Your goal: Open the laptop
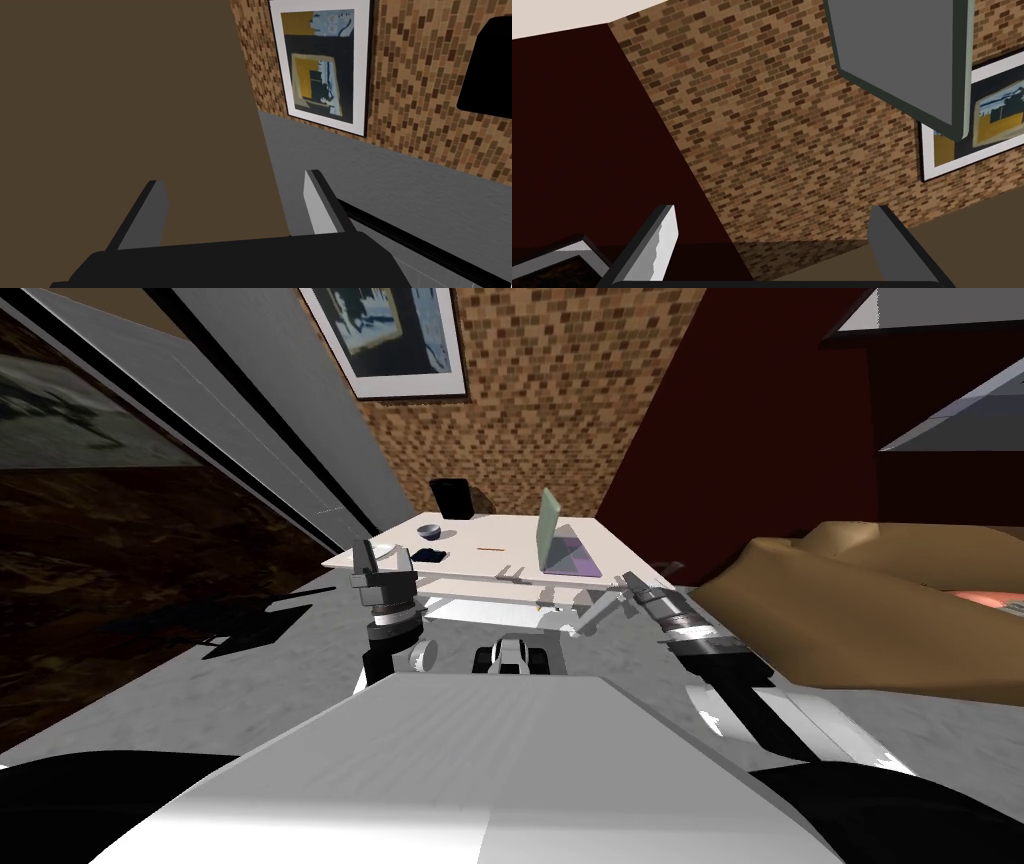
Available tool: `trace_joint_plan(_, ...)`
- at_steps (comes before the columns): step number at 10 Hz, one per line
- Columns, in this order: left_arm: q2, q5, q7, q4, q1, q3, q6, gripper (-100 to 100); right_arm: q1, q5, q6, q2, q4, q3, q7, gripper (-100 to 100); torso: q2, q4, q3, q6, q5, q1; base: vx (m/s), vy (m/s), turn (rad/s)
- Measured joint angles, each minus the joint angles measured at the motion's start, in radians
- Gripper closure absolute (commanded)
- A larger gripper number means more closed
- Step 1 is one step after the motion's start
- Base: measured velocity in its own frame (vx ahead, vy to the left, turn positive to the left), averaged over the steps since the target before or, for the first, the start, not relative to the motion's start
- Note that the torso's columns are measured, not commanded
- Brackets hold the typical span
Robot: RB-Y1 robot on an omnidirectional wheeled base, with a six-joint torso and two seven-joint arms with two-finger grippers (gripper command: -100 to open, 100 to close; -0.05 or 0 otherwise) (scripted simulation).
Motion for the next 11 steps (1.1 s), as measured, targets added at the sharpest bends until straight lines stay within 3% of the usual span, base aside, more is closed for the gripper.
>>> trace_joint_plan(8,0.000,0.000,0.000,0.000,0.000,0.000,0.000,0,0.127,0.063,0.160,-0.210,-0.011,-0.150,-0.012,-100,-0.003,-0.001,-0.002,0.000,0.001,0.003,0.051,0.119,-0.005)
trace_joint_plan(9,0.000,0.000,0.000,0.000,0.000,0.000,0.000,0,0.155,0.071,0.186,-0.243,-0.010,-0.184,-0.016,-100,-0.003,-0.001,-0.002,0.000,0.002,0.005,0.051,0.121,-0.009)
trace_joint_plan(11,0.000,0.000,0.000,0.000,0.000,0.000,0.000,0,0.173,0.090,0.220,-0.292,-0.003,-0.205,-0.014,-100,-0.001,0.000,-0.001,0.000,0.001,0.003,0.053,0.134,-0.004)
